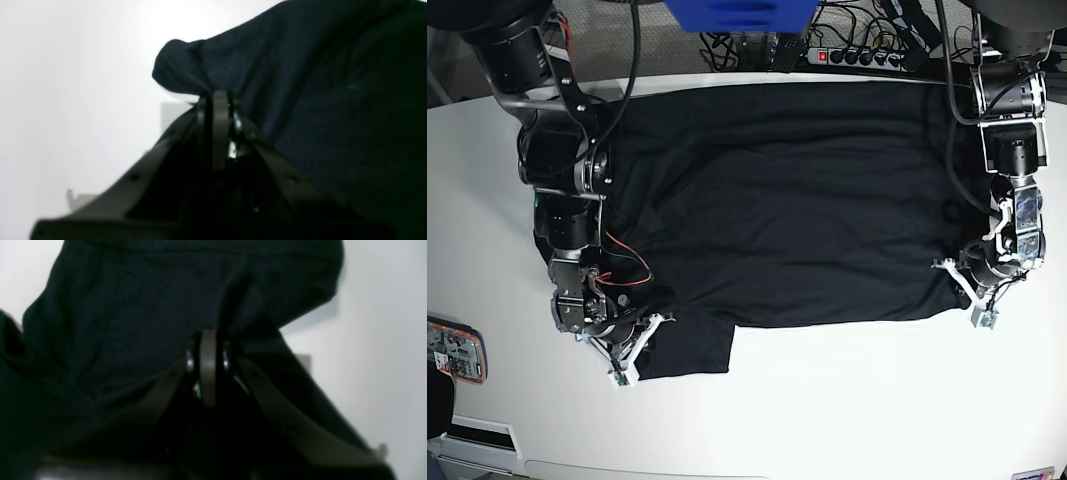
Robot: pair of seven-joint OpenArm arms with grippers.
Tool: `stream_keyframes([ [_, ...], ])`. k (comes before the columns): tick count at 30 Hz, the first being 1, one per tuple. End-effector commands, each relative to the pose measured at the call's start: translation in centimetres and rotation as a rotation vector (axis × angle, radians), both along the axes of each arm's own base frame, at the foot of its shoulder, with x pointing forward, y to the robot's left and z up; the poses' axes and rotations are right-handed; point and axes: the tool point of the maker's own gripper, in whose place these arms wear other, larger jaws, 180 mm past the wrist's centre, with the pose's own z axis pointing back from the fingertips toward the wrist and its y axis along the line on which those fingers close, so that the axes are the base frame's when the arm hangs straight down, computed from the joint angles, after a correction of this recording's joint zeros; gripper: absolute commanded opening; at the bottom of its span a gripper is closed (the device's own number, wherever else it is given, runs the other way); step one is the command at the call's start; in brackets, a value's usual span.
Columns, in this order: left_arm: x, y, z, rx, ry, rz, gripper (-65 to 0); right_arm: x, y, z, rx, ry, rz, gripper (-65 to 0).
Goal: Fold the T-shirt properly
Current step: 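Lift the hem and fold it over toward the collar with both grippers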
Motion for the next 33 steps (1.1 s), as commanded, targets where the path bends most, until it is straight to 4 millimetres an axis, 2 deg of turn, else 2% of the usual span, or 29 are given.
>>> stream_keyframes([
  [1,-0.3,1.5,1.0,0.038,-0.003,0.007,-65.0,1.7,-0.3,2.6,0.004,-0.079,-0.006,-65.0],
  [3,-0.5,2.0,2.4,0.049,-0.054,0.019,-65.0,0.1,-0.7,1.6,-0.027,-0.065,0.000,-65.0],
  [4,-0.5,2.2,3.2,0.056,-0.080,0.022,-65.0,-0.2,-0.9,1.8,-0.042,-0.073,0.003,-65.0],
  [8,-0.4,2.9,5.2,0.071,-0.142,0.036,-65.0,-0.3,-1.4,4.3,-0.092,-0.142,0.009,-65.0],
  [12,-0.4,4.1,6.0,0.066,-0.167,0.078,-65.0,0.8,-1.6,8.0,-0.124,-0.233,0.010,-65.0],
  [16,-0.5,4.8,6.4,0.063,-0.181,0.101,-65.0,-1.3,-1.8,6.8,-0.142,-0.223,0.011,-65.0],
  [19,-1.4,4.8,5.5,0.064,-0.162,0.102,-65.0,-2.3,-1.9,7.6,-0.161,-0.258,0.015,-65.0],
  [22,-1.5,4.1,6.6,0.089,-0.195,0.069,-65.0,-2.5,-1.9,8.6,-0.172,-0.292,0.016,-65.0],
  [26,-2.0,2.2,8.6,0.125,-0.253,0.006,-65.0,-4.4,-1.9,7.4,-0.181,-0.275,0.021,-65.0],
  [28,-2.2,1.7,10.0,0.146,-0.287,-0.014,-65.0,-4.4,-1.9,8.1,-0.187,-0.296,0.020,-65.0],
  [31,-3.6,1.4,11.6,0.164,-0.323,-0.007,-65.0,-4.3,-2.0,9.5,-0.195,-0.336,0.016,-65.0],
  [33,-4.5,0.6,12.7,0.166,-0.351,0.011,-65.0,-5.5,-3.0,8.3,-0.195,-0.308,-0.009,-65.0],
])
